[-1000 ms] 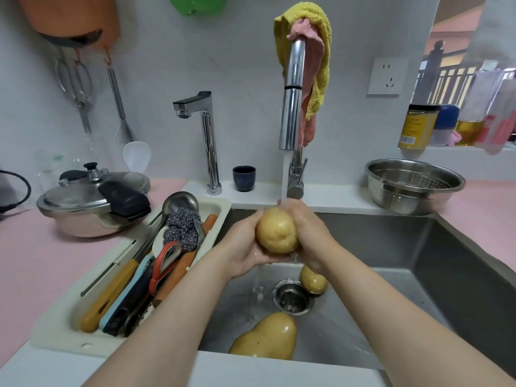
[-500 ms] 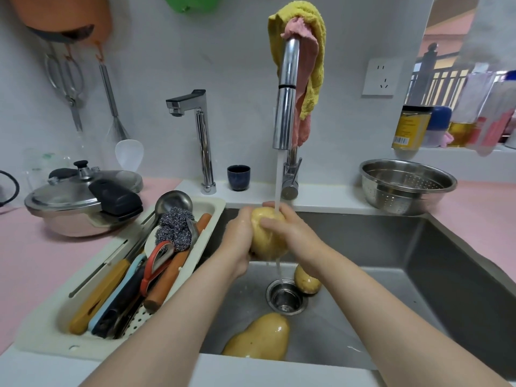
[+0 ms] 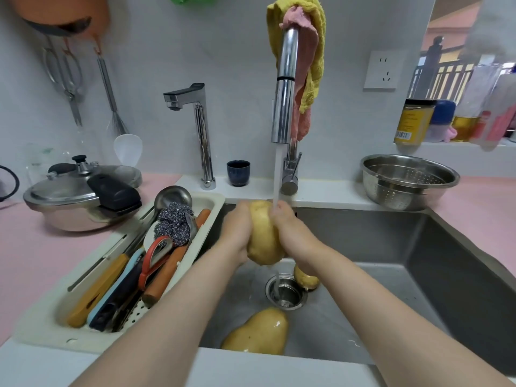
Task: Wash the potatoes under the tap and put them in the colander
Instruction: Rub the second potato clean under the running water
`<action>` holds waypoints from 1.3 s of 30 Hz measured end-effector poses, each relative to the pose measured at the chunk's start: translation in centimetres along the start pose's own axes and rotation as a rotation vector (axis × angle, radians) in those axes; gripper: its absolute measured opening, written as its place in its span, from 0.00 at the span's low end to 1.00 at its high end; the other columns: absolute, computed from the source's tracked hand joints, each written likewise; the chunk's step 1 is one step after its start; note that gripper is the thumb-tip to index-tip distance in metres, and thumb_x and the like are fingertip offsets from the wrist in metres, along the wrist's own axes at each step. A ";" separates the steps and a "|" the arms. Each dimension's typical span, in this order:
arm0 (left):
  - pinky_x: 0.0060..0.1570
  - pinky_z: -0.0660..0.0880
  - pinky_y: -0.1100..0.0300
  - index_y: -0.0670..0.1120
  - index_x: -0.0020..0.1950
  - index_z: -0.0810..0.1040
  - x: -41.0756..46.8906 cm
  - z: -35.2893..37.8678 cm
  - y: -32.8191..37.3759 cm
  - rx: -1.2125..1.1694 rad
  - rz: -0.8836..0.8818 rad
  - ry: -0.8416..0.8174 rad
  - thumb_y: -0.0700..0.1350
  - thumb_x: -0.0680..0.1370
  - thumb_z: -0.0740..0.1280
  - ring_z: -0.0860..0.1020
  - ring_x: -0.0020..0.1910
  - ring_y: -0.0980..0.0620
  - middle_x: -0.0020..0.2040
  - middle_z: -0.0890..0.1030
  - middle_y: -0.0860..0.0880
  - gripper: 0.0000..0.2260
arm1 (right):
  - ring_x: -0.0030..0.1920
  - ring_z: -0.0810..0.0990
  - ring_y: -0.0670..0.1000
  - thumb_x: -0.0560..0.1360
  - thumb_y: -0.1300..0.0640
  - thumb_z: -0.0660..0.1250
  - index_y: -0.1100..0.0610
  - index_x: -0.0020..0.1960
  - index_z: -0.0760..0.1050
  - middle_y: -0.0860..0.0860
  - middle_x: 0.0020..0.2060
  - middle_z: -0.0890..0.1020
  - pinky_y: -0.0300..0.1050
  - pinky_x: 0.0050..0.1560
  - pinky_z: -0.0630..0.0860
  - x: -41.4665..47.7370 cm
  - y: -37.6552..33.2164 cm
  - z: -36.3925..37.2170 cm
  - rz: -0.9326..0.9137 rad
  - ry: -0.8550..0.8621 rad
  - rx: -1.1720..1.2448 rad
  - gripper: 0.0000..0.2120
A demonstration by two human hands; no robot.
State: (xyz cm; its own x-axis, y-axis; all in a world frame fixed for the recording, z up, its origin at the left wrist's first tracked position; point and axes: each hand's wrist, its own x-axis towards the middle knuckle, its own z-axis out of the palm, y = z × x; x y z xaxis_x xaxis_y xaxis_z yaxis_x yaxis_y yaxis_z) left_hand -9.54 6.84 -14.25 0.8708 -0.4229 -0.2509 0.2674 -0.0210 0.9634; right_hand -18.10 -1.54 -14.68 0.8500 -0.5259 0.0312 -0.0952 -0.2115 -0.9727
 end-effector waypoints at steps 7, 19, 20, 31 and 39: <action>0.48 0.82 0.46 0.48 0.65 0.74 -0.2 -0.8 -0.4 0.227 0.011 -0.191 0.65 0.82 0.54 0.82 0.53 0.44 0.57 0.82 0.43 0.24 | 0.62 0.79 0.51 0.83 0.44 0.62 0.46 0.70 0.73 0.50 0.64 0.80 0.49 0.61 0.75 0.5 0.8 0.1 -0.074 0.073 -0.083 0.17; 0.18 0.64 0.67 0.37 0.60 0.71 0.6 -2.5 -0.3 0.409 -0.155 -0.265 0.63 0.85 0.45 0.75 0.19 0.47 0.28 0.78 0.38 0.30 | 0.53 0.84 0.62 0.82 0.45 0.65 0.41 0.70 0.67 0.52 0.60 0.80 0.59 0.50 0.80 -0.7 0.3 0.1 0.163 -0.159 0.098 0.18; 0.18 0.63 0.67 0.38 0.58 0.72 0.7 -2.7 -0.3 0.375 -0.160 -0.295 0.64 0.84 0.48 0.73 0.19 0.49 0.27 0.77 0.40 0.30 | 0.54 0.84 0.61 0.82 0.45 0.66 0.42 0.70 0.69 0.52 0.60 0.81 0.59 0.51 0.81 -0.7 0.2 0.3 0.171 -0.143 0.132 0.18; 0.25 0.78 0.61 0.53 0.72 0.72 0.5 -1.5 -1.5 0.248 0.072 -0.394 0.53 0.86 0.56 0.80 0.27 0.47 0.51 0.83 0.35 0.16 | 0.46 0.83 0.59 0.78 0.34 0.65 0.53 0.62 0.79 0.57 0.50 0.86 0.55 0.47 0.81 0.3 0.8 -2.5 0.453 -0.065 0.212 0.25; 0.43 0.80 0.55 0.54 0.65 0.80 0.6 -2.7 -2.9 0.826 -0.033 -0.711 0.49 0.84 0.60 0.87 0.46 0.42 0.58 0.85 0.45 0.13 | 0.64 0.77 0.65 0.65 0.50 0.84 0.44 0.73 0.65 0.56 0.68 0.72 0.63 0.49 0.85 -0.3 3.7 -4.4 0.594 -0.489 -0.491 0.42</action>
State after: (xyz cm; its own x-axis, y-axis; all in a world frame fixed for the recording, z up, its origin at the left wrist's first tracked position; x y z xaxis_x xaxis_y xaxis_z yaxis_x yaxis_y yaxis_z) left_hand -8.73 9.11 -17.47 0.3591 -0.8327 -0.4214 -0.3051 -0.5315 0.7902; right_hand -20.95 -5.77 -17.28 0.7053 -0.2756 -0.6532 -0.7016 -0.4032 -0.5875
